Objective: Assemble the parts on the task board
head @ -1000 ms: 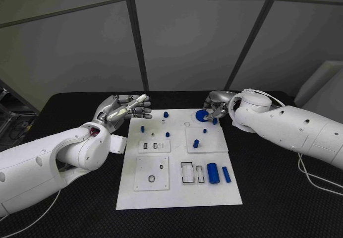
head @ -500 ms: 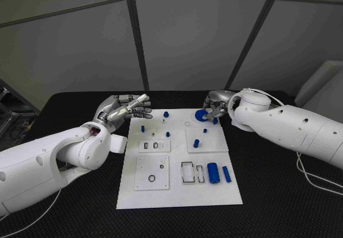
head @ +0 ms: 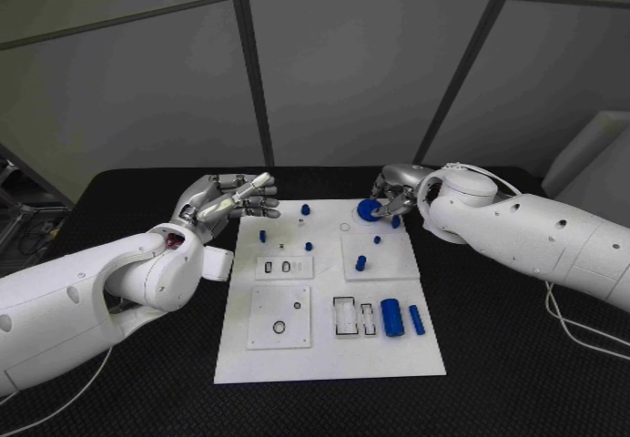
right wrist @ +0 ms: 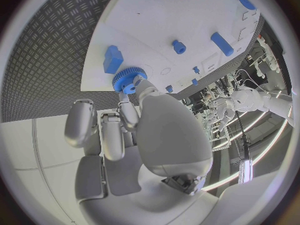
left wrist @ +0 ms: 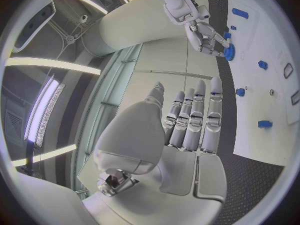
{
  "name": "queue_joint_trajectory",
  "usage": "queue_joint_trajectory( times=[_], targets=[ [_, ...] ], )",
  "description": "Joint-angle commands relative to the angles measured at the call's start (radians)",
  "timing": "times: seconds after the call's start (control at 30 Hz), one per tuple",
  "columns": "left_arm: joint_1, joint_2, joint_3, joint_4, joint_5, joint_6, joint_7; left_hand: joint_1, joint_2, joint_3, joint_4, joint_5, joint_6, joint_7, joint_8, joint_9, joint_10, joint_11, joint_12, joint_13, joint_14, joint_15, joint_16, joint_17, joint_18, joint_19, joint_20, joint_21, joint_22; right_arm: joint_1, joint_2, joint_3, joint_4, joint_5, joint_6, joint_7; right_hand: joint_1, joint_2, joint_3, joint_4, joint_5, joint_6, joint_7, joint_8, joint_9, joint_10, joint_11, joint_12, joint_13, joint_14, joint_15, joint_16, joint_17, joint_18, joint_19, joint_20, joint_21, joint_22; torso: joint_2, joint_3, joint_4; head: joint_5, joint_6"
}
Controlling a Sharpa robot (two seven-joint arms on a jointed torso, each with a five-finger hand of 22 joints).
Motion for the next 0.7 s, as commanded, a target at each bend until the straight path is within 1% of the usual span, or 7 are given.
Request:
queue_joint_trajectory(
  times=[0.03, 0.23, 0.27, 0.37, 0.4, 0.53, 0.7],
  targets=[
    [0.002, 0.0, 0.001, -0.001, -0.001, 0.013, 0.001, -0.003, 0.008, 0.006, 0.0, -0.002, -0.002, 0.005, -0.006, -0.002, -0.003, 0.002, -0.004, -0.001, -0.005, 0.003, -0.007, 0.001, 0.05, -0.003, 0.007, -0.005, -0.001, 0.001, -0.005, 0.001, 0.025, -0.024, -0.078, 0.001, 0.017, 0.012, 0.009, 0.0, 0.007, 0.077, -0.032, 0.009, 0.015, 0.006, -0.003, 0.002, 0.001, 0.079, -0.009, 0.007, 0.146, -0.015, 0.003, -0.003, 0.007, 0.002, 0.0, 0.0006, 0.0003, 0.001, 0.002],
    [0.002, -0.003, 0.001, -0.005, -0.001, 0.013, 0.001, -0.003, 0.008, 0.006, 0.0, -0.002, -0.002, 0.005, -0.006, -0.002, -0.003, 0.002, -0.004, -0.001, -0.005, 0.003, -0.007, 0.001, 0.05, -0.003, 0.007, -0.005, -0.001, 0.001, -0.02, 0.001, 0.1, -0.038, -0.134, -0.002, 0.013, 0.005, 0.01, -0.002, 0.01, 0.079, -0.031, 0.006, 0.014, 0.01, -0.003, 0.006, 0.006, 0.08, -0.009, 0.01, 0.151, -0.017, 0.009, -0.004, 0.013, 0.015, -0.001, -0.0005, -0.0002, 0.002, 0.005],
    [0.002, -0.003, 0.001, -0.005, -0.001, 0.013, 0.001, -0.003, 0.008, 0.006, 0.0, -0.002, -0.002, 0.005, -0.006, -0.002, -0.003, 0.002, -0.004, -0.001, -0.005, 0.003, -0.007, 0.001, 0.05, -0.003, 0.007, -0.005, -0.001, 0.001, -0.022, 0.001, 0.111, -0.041, -0.139, -0.003, 0.012, 0.003, 0.01, -0.002, 0.01, 0.079, -0.031, 0.006, 0.014, 0.01, -0.002, 0.007, 0.007, 0.081, -0.009, 0.01, 0.152, -0.018, 0.01, -0.004, 0.014, 0.017, -0.001, -0.0006, -0.0005, 0.003, 0.007],
    [0.002, -0.005, 0.001, -0.007, -0.001, 0.012, 0.006, -0.003, 0.008, 0.006, 0.0, -0.002, -0.002, 0.005, -0.006, -0.002, -0.003, 0.002, -0.004, -0.001, -0.005, 0.003, -0.007, 0.001, 0.05, -0.003, 0.007, -0.005, -0.001, 0.001, -0.02, 0.001, 0.147, -0.05, -0.151, -0.005, 0.003, -0.004, 0.01, -0.001, 0.007, 0.083, -0.031, 0.003, 0.014, 0.012, -0.002, 0.008, 0.009, 0.081, -0.009, 0.011, 0.154, -0.019, 0.013, -0.004, 0.018, 0.023, -0.001, -0.0009, -0.0011, 0.003, 0.008],
    [0.002, -0.006, 0.001, -0.008, -0.001, 0.011, 0.009, -0.003, 0.008, 0.006, 0.0, -0.002, -0.002, 0.005, -0.006, -0.002, -0.003, 0.002, -0.004, -0.001, -0.005, 0.003, -0.007, 0.001, 0.05, -0.003, 0.007, -0.005, -0.001, 0.001, -0.015, 0.001, 0.158, -0.053, -0.153, -0.005, -0.006, -0.007, 0.01, 0.002, -0.003, 0.085, -0.032, 0.001, 0.014, 0.012, -0.003, 0.008, 0.009, 0.081, -0.008, 0.011, 0.153, -0.019, 0.013, -0.003, 0.018, 0.023, 0.0, -0.0008, -0.0002, 0.004, 0.01],
    [0.002, -0.013, 0.001, -0.014, -0.001, 0.007, 0.015, -0.003, 0.008, 0.007, -0.001, -0.002, -0.003, 0.005, -0.007, -0.002, -0.004, 0.002, -0.005, -0.001, -0.006, 0.003, -0.008, 0.002, 0.05, -0.004, 0.007, -0.006, -0.002, 0.001, 0.009, 0.001, 0.171, -0.057, -0.155, -0.004, -0.011, -0.009, 0.011, 0.004, -0.01, 0.087, -0.032, -0.001, 0.014, 0.012, -0.003, 0.007, 0.009, 0.081, -0.009, 0.01, 0.151, -0.019, 0.014, -0.004, 0.019, 0.024, 0.0, -0.0012, 0.0007, 0.007, 0.011],
    [0.002, -0.019, 0.002, -0.022, -0.001, 0.0, 0.024, -0.002, 0.008, 0.007, -0.002, -0.002, -0.003, 0.005, -0.007, -0.002, -0.004, 0.002, -0.005, -0.001, -0.006, 0.003, -0.008, 0.002, 0.05, -0.004, 0.007, -0.006, -0.002, 0.001, 0.038, 0.0, 0.169, -0.066, -0.162, -0.002, -0.015, -0.01, 0.011, 0.005, -0.013, 0.085, -0.031, -0.005, 0.013, 0.011, -0.003, 0.006, 0.008, 0.081, -0.008, 0.01, 0.151, -0.019, 0.014, -0.004, 0.019, 0.024, 0.0, -0.0017, 0.0031, 0.006, 0.012]
  ],
)
